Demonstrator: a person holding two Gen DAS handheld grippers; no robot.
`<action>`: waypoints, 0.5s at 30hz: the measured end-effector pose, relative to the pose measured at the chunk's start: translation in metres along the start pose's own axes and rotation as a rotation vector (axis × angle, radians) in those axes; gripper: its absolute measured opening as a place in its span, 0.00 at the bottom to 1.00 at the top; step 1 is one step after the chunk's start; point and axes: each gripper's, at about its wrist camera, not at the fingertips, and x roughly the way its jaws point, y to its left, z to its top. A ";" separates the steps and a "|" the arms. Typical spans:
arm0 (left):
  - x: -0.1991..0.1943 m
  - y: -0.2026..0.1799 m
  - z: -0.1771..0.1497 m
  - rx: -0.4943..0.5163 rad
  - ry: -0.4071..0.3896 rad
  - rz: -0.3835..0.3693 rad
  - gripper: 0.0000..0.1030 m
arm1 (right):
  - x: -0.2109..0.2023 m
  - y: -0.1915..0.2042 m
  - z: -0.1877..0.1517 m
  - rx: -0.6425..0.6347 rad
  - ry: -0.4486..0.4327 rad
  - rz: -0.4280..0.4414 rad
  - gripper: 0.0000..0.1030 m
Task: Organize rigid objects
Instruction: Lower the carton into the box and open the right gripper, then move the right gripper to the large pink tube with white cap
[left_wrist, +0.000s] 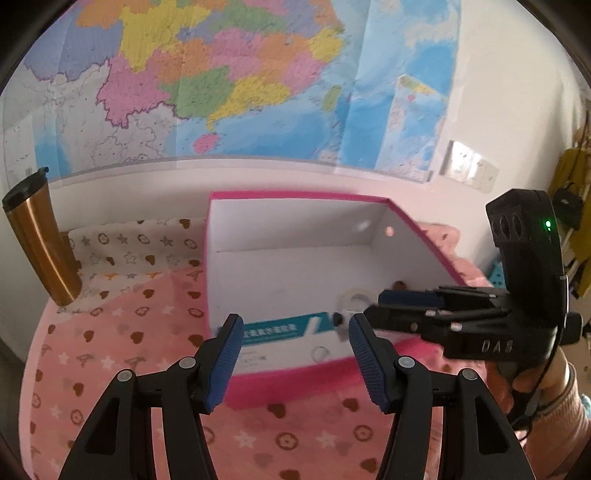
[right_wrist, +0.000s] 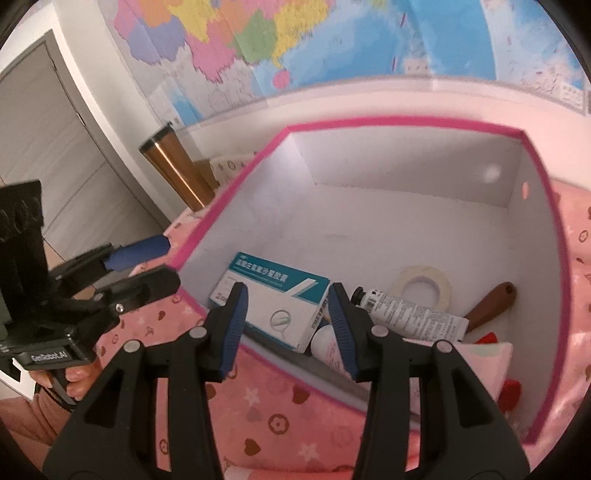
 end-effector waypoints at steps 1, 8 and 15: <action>-0.004 -0.003 -0.002 0.003 -0.007 -0.010 0.59 | -0.008 0.000 -0.001 -0.002 -0.014 0.001 0.46; -0.026 -0.023 -0.020 0.028 -0.038 -0.068 0.60 | -0.058 -0.004 -0.016 -0.002 -0.106 0.002 0.46; -0.029 -0.040 -0.044 0.042 0.009 -0.127 0.60 | -0.098 -0.019 -0.040 0.042 -0.160 -0.023 0.47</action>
